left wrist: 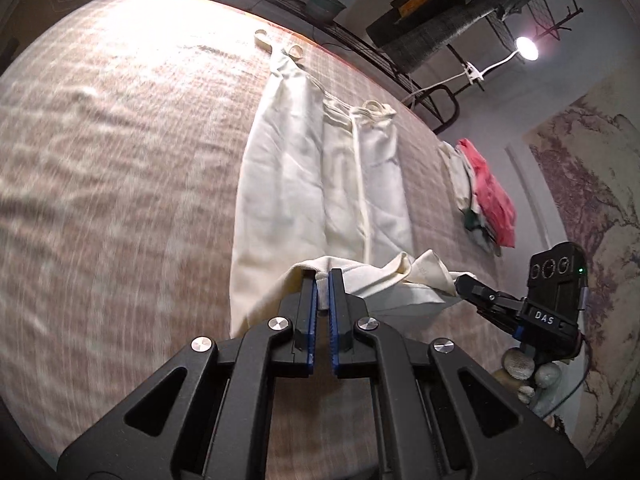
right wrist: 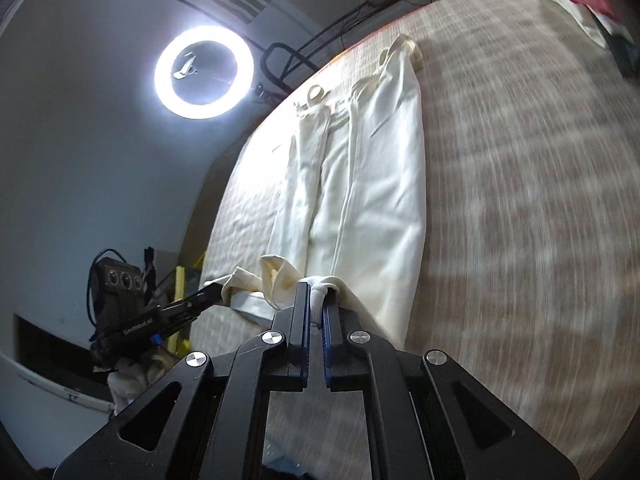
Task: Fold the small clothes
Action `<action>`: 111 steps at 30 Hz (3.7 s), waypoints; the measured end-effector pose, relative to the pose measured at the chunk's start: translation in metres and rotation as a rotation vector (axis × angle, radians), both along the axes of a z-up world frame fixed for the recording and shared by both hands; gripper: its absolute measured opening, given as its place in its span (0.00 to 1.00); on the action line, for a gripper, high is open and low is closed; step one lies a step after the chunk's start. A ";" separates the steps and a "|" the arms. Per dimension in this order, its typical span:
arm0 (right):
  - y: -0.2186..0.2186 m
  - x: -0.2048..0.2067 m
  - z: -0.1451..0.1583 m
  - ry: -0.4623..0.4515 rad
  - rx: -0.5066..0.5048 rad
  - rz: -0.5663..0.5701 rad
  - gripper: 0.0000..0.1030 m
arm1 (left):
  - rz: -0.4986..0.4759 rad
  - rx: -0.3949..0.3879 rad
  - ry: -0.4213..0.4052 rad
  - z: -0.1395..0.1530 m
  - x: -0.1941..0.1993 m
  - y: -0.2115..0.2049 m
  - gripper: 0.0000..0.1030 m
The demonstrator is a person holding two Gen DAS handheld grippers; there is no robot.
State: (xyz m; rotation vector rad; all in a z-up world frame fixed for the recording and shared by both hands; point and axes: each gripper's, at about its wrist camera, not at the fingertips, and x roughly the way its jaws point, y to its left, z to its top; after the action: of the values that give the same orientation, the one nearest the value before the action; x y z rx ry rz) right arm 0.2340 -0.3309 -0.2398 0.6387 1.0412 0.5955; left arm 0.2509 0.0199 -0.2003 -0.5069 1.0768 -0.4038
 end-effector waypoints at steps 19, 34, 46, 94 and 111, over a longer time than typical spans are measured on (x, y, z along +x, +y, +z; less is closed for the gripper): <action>-0.002 0.048 -0.008 0.010 -0.091 -0.034 0.12 | 0.086 0.058 -0.035 -0.007 0.039 0.001 0.31; 0.054 0.010 -0.015 -0.075 -0.344 0.182 0.12 | -0.162 0.329 -0.086 -0.026 0.000 -0.041 0.31; 0.046 -0.012 -0.004 -0.121 -0.318 0.217 0.12 | -0.184 0.348 -0.138 -0.019 -0.010 -0.041 0.31; -0.026 0.192 -0.025 -0.083 -0.137 -0.077 0.32 | 0.045 0.098 -0.032 -0.054 0.249 -0.021 0.31; -0.012 0.232 -0.028 -0.088 -0.107 -0.097 0.06 | 0.052 0.087 -0.084 -0.051 0.270 -0.032 0.01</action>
State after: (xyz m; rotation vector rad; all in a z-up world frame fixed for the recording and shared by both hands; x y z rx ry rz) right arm 0.4655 -0.3426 -0.2676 0.5608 0.9474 0.4755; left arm 0.5210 -0.0123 -0.2513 -0.4364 0.9940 -0.3279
